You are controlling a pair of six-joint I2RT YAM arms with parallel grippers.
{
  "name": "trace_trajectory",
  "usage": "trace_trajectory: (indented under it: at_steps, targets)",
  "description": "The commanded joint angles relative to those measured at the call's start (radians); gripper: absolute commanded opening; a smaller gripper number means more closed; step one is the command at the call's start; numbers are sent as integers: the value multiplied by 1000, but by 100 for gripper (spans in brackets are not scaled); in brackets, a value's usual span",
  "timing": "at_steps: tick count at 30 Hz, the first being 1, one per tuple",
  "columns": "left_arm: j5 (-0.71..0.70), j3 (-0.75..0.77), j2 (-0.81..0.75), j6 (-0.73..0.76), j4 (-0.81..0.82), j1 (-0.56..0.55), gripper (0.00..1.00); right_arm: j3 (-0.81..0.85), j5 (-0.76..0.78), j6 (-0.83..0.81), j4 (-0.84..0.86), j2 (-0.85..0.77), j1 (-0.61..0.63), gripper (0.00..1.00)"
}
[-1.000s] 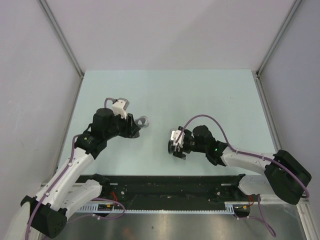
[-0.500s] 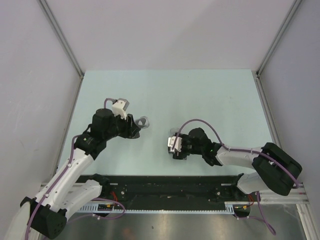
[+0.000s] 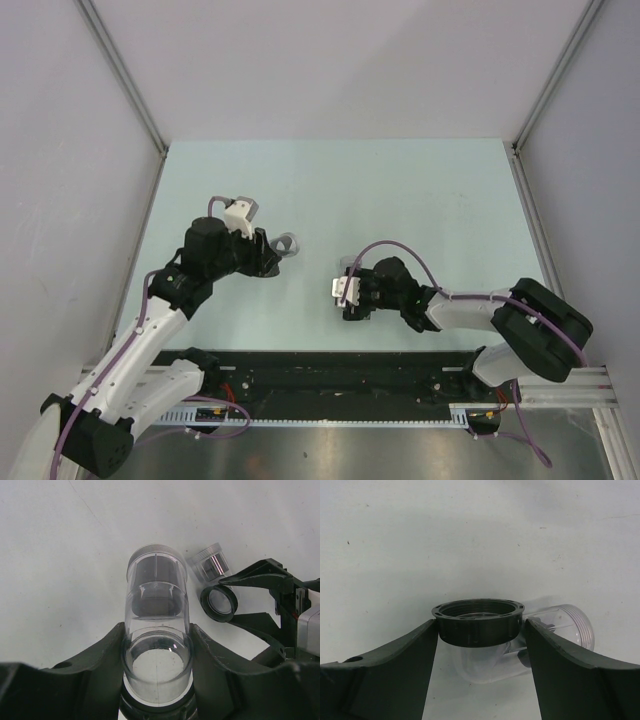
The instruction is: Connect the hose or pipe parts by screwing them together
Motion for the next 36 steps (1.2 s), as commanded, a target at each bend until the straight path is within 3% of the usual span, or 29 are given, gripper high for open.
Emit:
trace_trajectory:
  at_steps: [1, 10, 13, 18, 26, 36]
  targets:
    - [11, -3, -23, 1, 29, 6, 0, 8, -24, -17, 59, 20, -7, 75]
    - [11, -3, -31, 3, 25, 6, 0, 26, -14, -37, 61, 66, -5, 71]
    - [14, -3, -29, 1, 28, 6, 0, 28, 7, -47, 76, 70, -5, 55]
    - [46, -5, -24, -2, 29, 6, 0, 34, 18, -54, 85, 4, 7, 42]
    - [201, -3, -38, 1, 51, 6, 0, 143, -11, -23, -97, -197, 9, 40]
    - [430, -28, -106, -51, 83, 6, 0, 161, -44, 112, -149, -332, 12, 39]
